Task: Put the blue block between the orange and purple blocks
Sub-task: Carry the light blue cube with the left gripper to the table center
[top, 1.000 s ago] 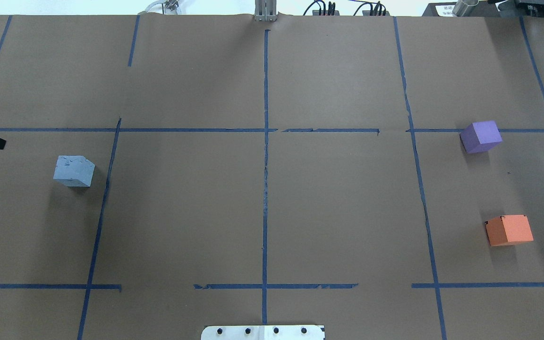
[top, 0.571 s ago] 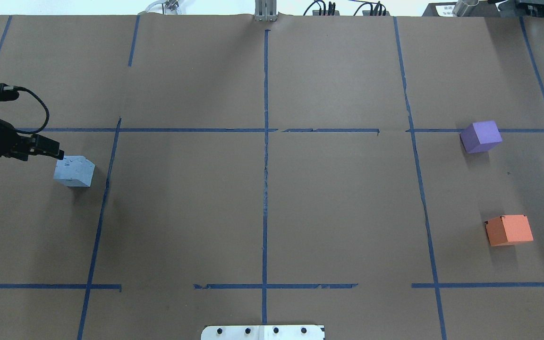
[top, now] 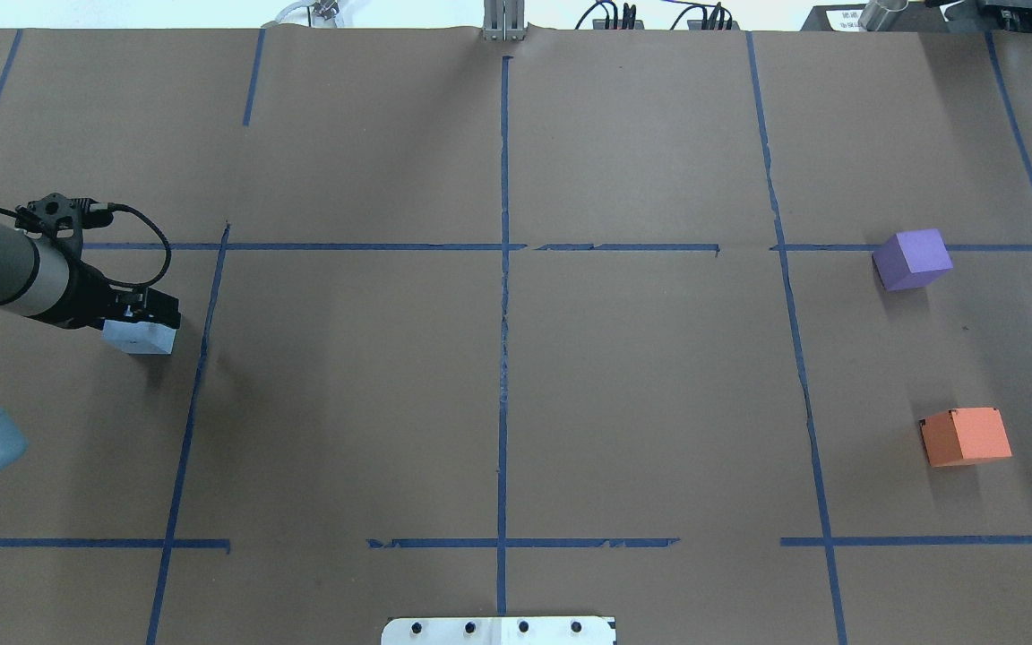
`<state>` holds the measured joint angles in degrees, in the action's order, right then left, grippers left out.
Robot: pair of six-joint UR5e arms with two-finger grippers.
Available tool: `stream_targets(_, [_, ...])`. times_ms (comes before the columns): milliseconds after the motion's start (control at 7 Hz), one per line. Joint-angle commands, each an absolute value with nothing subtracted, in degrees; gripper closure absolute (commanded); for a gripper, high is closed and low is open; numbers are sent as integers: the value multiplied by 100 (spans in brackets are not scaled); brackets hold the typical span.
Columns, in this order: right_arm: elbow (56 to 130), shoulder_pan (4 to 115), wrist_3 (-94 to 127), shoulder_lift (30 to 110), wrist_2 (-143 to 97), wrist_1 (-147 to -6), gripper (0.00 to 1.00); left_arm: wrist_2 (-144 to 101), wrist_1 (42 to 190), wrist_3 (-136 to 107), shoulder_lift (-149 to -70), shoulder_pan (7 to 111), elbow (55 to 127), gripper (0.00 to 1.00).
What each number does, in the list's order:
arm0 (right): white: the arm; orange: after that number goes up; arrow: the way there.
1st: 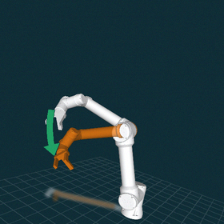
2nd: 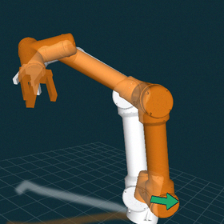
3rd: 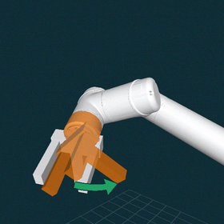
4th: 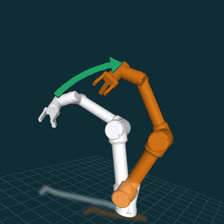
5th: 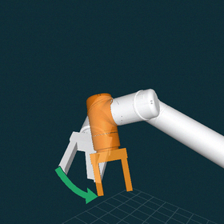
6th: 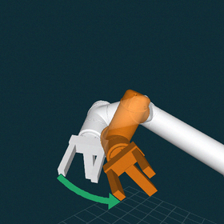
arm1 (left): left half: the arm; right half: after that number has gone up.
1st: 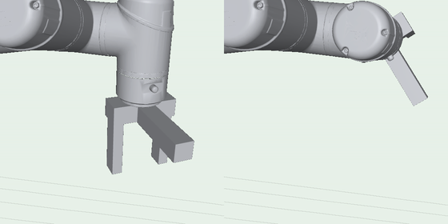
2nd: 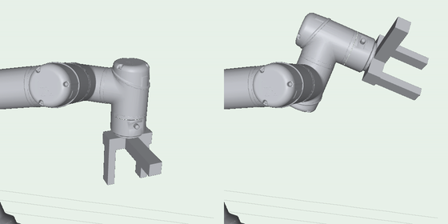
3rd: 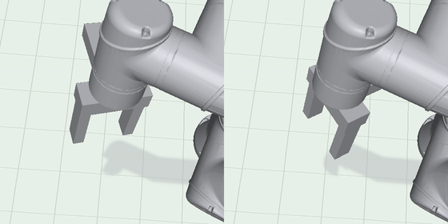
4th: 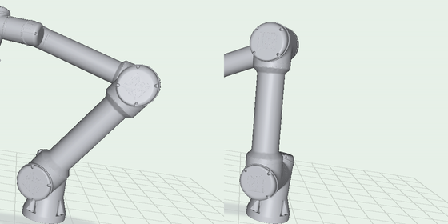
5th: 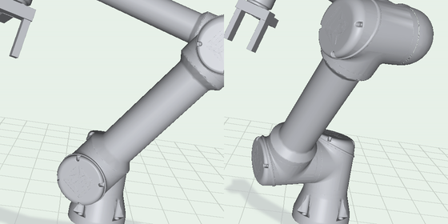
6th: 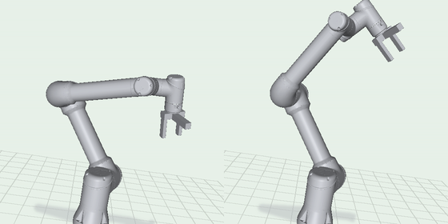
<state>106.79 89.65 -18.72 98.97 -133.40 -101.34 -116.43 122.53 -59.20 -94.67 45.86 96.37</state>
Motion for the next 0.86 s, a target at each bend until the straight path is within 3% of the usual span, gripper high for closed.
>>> stream_targets(0, [10679,8965,-1872,9896,-13342,-10134,0,-11443,12234,-5871,-9474,4325,9528,0])
stream_targets(143, [10679,8965,-1872,9896,-13342,-10134,0,-11478,12208,-5871,-9483,4324,9527,51])
stream_targets(286, [10679,8965,-1872,9896,-13342,-10134,0,-11496,11903,-5871,-9483,4350,9623,91])
stream_targets(429, [10679,8965,-1872,9896,-13342,-10134,0,-11522,11457,-5871,-9588,4394,9920,92])
stream_targets(714, [10670,8965,-1872,9896,-13342,-10134,0,-11453,9170,-5897,-11143,4342,10318,91])
